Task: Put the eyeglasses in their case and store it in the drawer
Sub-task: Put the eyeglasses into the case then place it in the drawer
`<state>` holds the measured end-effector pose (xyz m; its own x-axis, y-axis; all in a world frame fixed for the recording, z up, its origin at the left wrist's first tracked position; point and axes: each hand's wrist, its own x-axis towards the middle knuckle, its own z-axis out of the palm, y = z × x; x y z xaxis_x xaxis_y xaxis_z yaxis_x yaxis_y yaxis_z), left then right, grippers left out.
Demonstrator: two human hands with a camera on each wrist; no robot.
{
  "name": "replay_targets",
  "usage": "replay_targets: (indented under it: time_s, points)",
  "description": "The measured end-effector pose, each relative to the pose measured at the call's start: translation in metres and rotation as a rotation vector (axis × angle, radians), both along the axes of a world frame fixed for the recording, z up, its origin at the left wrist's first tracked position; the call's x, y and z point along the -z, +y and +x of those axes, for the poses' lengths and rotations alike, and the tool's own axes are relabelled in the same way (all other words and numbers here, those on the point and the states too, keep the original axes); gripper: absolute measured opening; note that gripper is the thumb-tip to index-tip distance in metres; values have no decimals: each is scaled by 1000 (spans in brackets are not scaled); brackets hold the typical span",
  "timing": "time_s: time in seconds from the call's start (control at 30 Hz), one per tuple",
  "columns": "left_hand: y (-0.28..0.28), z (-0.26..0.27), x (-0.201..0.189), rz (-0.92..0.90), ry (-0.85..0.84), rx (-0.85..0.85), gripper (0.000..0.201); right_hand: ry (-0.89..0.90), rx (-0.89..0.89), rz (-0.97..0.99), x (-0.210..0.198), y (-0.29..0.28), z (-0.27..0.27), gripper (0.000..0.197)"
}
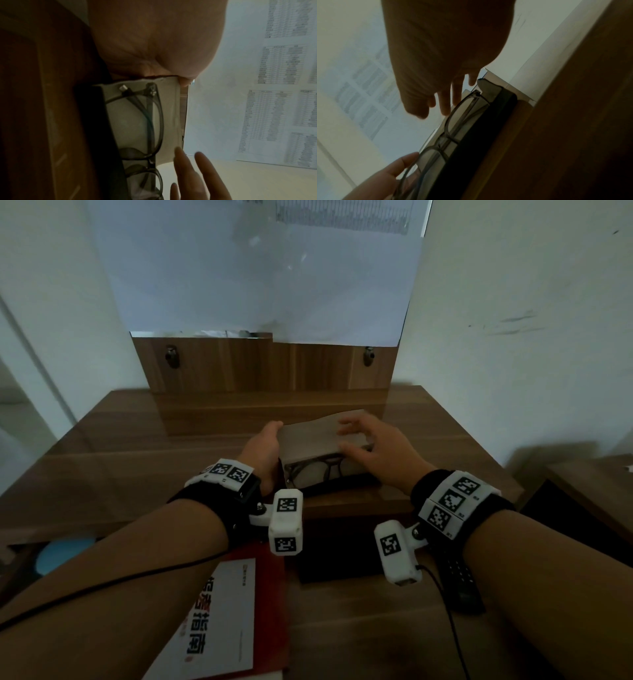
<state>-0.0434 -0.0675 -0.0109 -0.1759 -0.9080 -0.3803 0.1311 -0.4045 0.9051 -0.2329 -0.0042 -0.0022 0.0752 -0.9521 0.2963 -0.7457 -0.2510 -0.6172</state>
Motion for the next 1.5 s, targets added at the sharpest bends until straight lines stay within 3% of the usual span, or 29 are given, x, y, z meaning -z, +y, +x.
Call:
replay_targets:
  time_s: [0.17, 0.3, 0.37, 0.43, 0.5, 0.6, 0.73, 0.87, 1.13, 1.5]
  points:
    - [-2, 8, -6, 32, 27, -10, 54, -361, 362, -177, -4, -2, -6, 37]
    - [-2, 10, -15, 15, 98, -65, 52, -596, 579, 49, 1, -9, -8, 55]
    - [0, 8, -17, -45, 75, -75, 50, -780, 564, 249, 7, -12, -6, 62]
    - [0, 6, -19, -10, 158, -83, 37, -1007, 475, 378, 9, -11, 1, 58]
    - [-2, 2, -18, 27, 255, -125, 34, -1109, 387, 433, 9, -8, 10, 54]
    - [-2, 0, -18, 35, 299, -142, 29, -1193, 314, 455, 8, -5, 20, 49]
    - [-5, 2, -14, 25, 322, -147, 37, -1240, 278, 480, 7, -3, 28, 41]
    - [-3, 1, -12, 14, 374, -31, 28, -1306, 258, 440, 9, -4, 27, 37]
    - [1, -2, -8, -49, 238, 58, 41, -1394, 259, 429, 12, -4, 23, 35]
    - [12, -5, -7, -233, 91, 207, 21, -1399, 313, 429, 13, -5, 22, 38]
